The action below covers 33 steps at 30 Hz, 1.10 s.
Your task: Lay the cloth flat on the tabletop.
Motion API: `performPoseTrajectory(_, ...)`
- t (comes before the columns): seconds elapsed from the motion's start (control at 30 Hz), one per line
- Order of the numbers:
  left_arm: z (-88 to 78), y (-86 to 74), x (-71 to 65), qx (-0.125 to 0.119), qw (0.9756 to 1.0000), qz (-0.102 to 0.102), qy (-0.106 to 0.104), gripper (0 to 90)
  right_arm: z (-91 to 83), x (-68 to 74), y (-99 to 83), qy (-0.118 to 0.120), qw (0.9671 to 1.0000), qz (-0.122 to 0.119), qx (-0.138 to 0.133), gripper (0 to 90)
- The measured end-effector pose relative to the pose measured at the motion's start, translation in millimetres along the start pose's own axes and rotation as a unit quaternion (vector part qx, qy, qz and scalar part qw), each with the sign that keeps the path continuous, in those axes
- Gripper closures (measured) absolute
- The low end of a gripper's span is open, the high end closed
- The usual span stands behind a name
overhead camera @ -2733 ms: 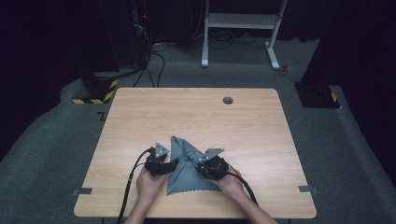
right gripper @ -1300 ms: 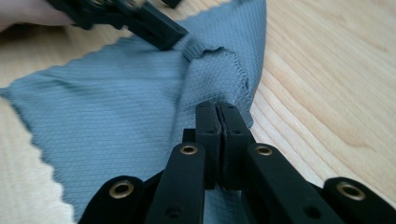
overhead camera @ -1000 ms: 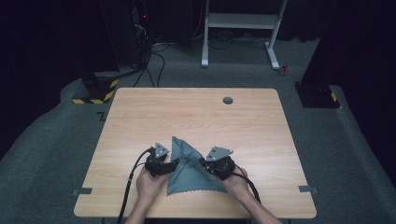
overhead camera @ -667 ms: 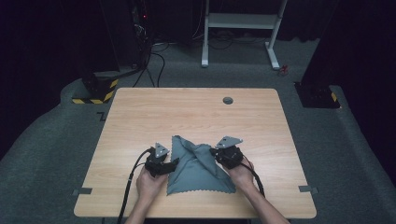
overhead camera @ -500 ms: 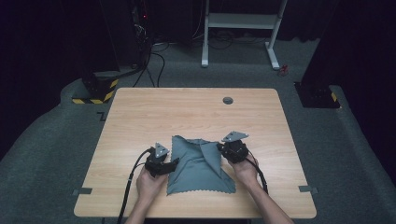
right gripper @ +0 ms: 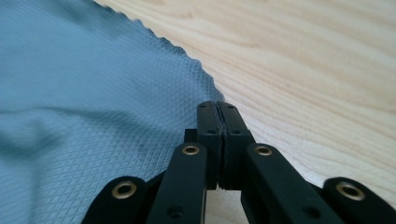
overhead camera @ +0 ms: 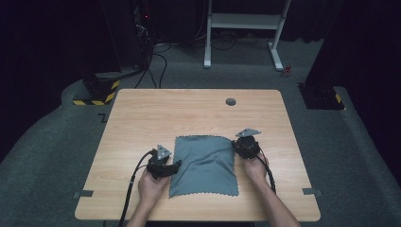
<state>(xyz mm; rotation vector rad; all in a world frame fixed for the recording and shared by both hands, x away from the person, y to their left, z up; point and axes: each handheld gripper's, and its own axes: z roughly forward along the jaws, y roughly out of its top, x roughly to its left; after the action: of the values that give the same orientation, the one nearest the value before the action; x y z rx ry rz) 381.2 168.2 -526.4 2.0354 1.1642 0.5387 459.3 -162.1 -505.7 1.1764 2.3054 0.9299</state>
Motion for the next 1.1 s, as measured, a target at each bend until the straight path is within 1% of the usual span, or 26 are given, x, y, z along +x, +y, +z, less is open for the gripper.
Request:
performPoseTrajectory(0.1,0.1,0.0,0.0,-0.001,1.0,-0.001,0.0,40.1,9.6,-1.6,-2.6,-0.004,0.9999,0.005,0.009,88.3)
performPoseTrajectory(0.17,0.1,0.0,0.5,-0.001,1.0,0.001,-0.001,40.2,11.6,-3.2,-3.3,-0.005,0.9999,0.01,0.005,85.5)
performPoseTrajectory(0.23,0.0,0.1,0.8,-0.001,1.0,-0.001,-0.003,40.4,10.4,-5.1,-4.0,-0.005,0.9999,0.014,0.004,84.5)
performPoseTrajectory(0.3,0.2,0.1,1.1,-0.002,1.0,-0.002,-0.004,40.5,9.5,-6.3,-4.2,-0.006,0.9999,0.013,0.003,83.8)
performPoseTrajectory(0.4,0.1,0.1,0.8,-0.001,1.0,-0.001,-0.004,40.5,3.0,-10.8,-4.9,-0.006,0.9997,0.022,-0.006,79.8)
performPoseTrajectory(0.43,0.1,0.1,0.8,-0.001,1.0,-0.001,-0.004,40.5,3.0,-10.8,-4.9,-0.006,0.9997,0.022,-0.006,79.8)
performPoseTrajectory(0.47,0.2,0.1,0.7,-0.001,1.0,-0.001,-0.004,40.6,2.5,-12.0,-5.0,-0.006,0.9996,0.027,-0.007,78.0)
performPoseTrajectory(0.53,0.3,0.1,0.5,-0.001,1.0,-0.001,-0.004,40.5,3.3,-15.9,-5.6,-0.002,0.9989,0.045,-0.01,74.4)
performPoseTrajectory(0.67,0.2,0.0,0.3,-0.001,1.0,-0.001,-0.003,40.5,12.2,-20.4,-8.3,0.001,0.9969,0.078,-0.01,73.8)
performPoseTrajectory(0.73,0.3,0.0,0.1,-0.002,1.0,-0.002,-0.002,40.5,12.9,-20.7,-8.1,0.0,0.9965,0.083,-0.012,73.9)
performPoseTrajectory(0.87,0.3,0.0,0.1,-0.002,1.0,-0.001,-0.002,40.5,13.6,-16.1,-4.1,0.005,0.998,0.064,-0.004,74.2)
performPoseTrajectory(0.9,0.3,0.0,0.0,-0.002,1.0,-0.002,-0.002,40.5,12.8,-15.1,-2.8,0.006,0.998,0.062,-0.008,74.2)
performPoseTrajectory(0.93,0.3,0.0,0.0,-0.002,1.0,-0.001,-0.001,40.5,11.5,-13.9,-1.3,0.011,0.9976,0.067,-0.011,74.3)
performPoseTrajectory(0.97,0.3,0.0,0.0,-0.002,1.0,-0.002,-0.001,40.5,11.4,-13.3,-0.5,0.012,0.9976,0.067,-0.012,74.9)
performPoseTrajectory(1.03,0.3,0.0,0.0,-0.002,1.0,-0.001,-0.001,40.5,15.8,-9.3,1.2,0.011,0.9989,0.046,0.008,82.1)
performPoseTrajectory(1.07,0.3,-0.1,0.0,-0.002,1.0,-0.001,-0.001,40.5,15.8,-9.3,1.2,0.011,0.9989,0.046,0.008,82.1)
performPoseTrajectory(1.1,0.3,0.0,0.0,-0.002,1.0,-0.001,-0.001,40.5,16.8,-8.1,1.9,0.014,0.9991,0.038,0.012,89.1)
